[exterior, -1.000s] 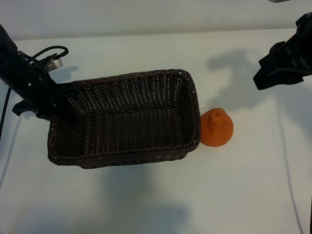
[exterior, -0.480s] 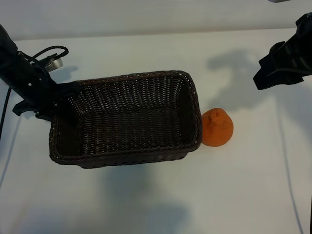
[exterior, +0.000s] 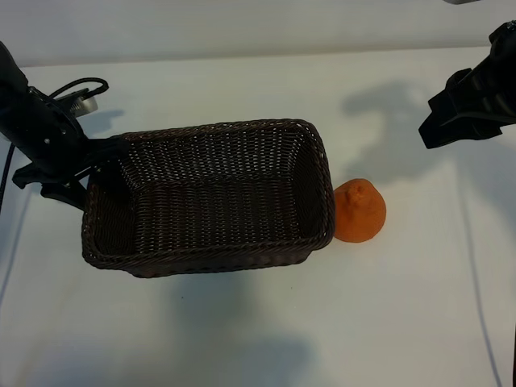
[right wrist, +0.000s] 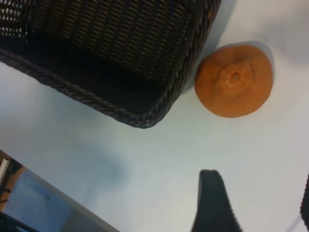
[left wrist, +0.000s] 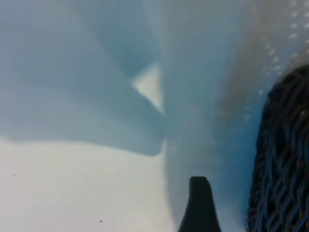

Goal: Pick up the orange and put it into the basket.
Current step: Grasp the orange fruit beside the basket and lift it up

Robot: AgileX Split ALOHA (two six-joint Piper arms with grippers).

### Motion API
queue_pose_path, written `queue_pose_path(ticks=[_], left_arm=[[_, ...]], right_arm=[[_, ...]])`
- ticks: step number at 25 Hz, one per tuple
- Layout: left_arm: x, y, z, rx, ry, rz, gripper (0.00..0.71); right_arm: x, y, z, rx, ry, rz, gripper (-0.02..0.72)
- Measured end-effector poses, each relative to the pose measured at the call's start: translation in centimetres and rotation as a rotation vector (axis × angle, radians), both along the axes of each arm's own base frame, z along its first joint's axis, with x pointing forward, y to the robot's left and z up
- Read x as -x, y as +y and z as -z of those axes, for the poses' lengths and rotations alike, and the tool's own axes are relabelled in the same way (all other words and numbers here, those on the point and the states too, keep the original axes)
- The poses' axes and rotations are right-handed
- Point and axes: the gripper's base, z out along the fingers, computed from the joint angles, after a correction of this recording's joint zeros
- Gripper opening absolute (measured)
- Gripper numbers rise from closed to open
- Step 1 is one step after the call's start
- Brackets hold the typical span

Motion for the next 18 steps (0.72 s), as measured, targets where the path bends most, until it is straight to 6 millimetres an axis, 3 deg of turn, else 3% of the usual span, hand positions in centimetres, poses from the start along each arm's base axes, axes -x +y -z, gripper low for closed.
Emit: queue_pose_path(ticks=[18], left_arm=[[-0.33, 0.18, 0.08, -0.026, -0.025, -0.036, 0.579]], right_arm=[[0.00, 0.00, 0.00, 0.000, 0.000, 0.000, 0.433]])
